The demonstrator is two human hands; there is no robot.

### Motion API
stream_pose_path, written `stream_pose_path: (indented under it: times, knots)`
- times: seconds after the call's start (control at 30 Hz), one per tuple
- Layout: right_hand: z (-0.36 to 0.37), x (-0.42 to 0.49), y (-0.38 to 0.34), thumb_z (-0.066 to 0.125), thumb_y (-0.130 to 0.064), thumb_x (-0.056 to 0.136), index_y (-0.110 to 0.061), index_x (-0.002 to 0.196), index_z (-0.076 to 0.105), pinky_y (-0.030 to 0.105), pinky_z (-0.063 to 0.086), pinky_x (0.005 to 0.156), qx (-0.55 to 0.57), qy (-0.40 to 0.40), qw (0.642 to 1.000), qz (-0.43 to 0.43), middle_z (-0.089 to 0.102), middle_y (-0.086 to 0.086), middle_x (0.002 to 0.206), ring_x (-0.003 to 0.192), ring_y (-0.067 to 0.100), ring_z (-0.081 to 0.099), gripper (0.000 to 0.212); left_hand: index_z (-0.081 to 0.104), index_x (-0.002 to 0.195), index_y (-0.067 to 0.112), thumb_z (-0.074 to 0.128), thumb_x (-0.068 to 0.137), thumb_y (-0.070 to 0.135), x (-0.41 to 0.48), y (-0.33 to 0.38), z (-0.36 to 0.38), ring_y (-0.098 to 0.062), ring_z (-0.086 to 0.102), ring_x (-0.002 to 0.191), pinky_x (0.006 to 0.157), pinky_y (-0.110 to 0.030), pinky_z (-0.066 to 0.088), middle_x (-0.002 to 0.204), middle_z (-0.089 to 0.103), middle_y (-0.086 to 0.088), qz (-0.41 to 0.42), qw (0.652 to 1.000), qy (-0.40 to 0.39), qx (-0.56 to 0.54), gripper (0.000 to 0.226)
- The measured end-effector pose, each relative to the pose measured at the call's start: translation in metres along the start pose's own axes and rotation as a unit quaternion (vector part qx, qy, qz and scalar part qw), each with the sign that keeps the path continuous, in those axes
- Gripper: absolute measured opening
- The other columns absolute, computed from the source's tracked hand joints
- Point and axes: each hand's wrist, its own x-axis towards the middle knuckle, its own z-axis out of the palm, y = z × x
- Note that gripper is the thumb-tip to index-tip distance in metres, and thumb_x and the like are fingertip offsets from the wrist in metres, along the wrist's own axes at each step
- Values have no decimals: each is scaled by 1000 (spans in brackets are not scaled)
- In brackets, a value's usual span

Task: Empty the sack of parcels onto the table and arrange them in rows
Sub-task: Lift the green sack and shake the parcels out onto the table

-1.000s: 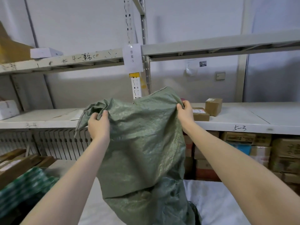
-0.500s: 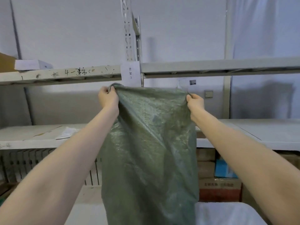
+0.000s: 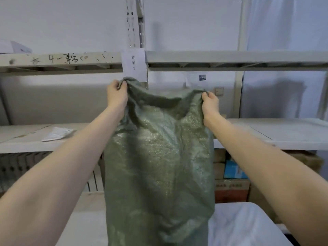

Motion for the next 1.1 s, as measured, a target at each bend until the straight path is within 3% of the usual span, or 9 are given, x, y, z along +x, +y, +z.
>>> stream_pose_path:
  times: [0.1, 0.2, 0.37, 0.5, 0.6, 0.7, 0.8, 0.93, 1.1]
  knots:
    - [5, -15, -10, 40, -20, 100, -9, 109, 61, 37, 45, 96, -77, -46, 996, -10, 62, 11, 110, 108, 29, 57, 26, 56, 100, 17, 65, 86, 40, -17, 5, -4, -21, 57, 99, 88, -33, 47, 98, 61, -3, -20, 988, -94, 119, 29]
    - [10, -30, -15, 39, -19, 100, -3, 117, 60, 30, 40, 84, -118, -66, 991, -20, 59, 10, 106, 100, 22, 53, 31, 35, 145, 13, 76, 55, 71, -40, 10, -8, -26, 45, 132, 111, -45, 37, 147, 45, -6, -31, 928, -226, 293, 115]
    - [25, -56, -18, 44, -20, 97, -7, 86, 58, 48, 50, 90, -56, -137, 989, -24, 61, 18, 89, 86, 28, 59, 22, 56, 112, 12, 56, 35, 96, -70, 22, 4, -27, 52, 113, 110, -65, 22, 118, 60, -3, -3, 810, -299, 505, 114]
    - [21, -59, -24, 50, -15, 97, -14, 68, 54, 36, 42, 74, 36, -181, 982, -44, 56, 4, 69, 73, 21, 54, 29, 59, 89, 20, 62, 74, 70, -86, 24, 13, -29, 56, 111, 112, -64, 16, 90, 58, 1, 60, 848, -183, 493, 52]
    - [4, -55, -14, 61, -25, 93, -10, 97, 53, 31, 41, 79, -33, -172, 982, -69, 53, 1, 85, 82, 16, 52, 18, 62, 77, 22, 58, 91, 46, -95, 17, 11, -30, 59, 104, 115, -57, 18, 77, 59, 1, 80, 898, -108, 419, 28]
    - [-15, -43, -5, 79, -47, 73, -16, 143, 24, 39, 32, 111, -141, -96, 984, -58, 35, 7, 142, 130, 22, 36, 94, 67, 76, 22, 60, 90, 43, -94, 13, 8, -33, 52, 109, 110, -54, 29, 97, 59, -6, 76, 916, -62, 388, 26]
    - [-25, -28, -8, 84, -51, 62, -30, 153, -6, 53, 22, 116, -116, -240, 963, 44, 15, 6, 160, 142, 29, 25, 130, 64, 74, 27, 62, 90, 35, -91, 21, 6, -31, 56, 102, 99, -45, 42, 98, 64, -6, 15, 950, -123, 286, 18]
    - [-16, -26, -23, 83, -55, 53, -29, 146, 33, 50, 36, 109, -200, -383, 899, 71, 47, 5, 144, 124, 27, 51, 108, 66, 92, 15, 57, 96, 18, -92, 38, 5, -23, 61, 91, 88, -35, 46, 91, 67, -2, -79, 959, -226, 151, 10]
    - [-3, -29, -58, 81, -35, 72, -15, 129, 57, 37, 46, 97, -332, -363, 870, 16, 60, 5, 127, 110, 24, 58, 65, 66, 87, 13, 58, 95, 14, -81, 37, 1, -29, 63, 92, 90, -41, 49, 88, 68, -8, -152, 968, -187, 75, 11]
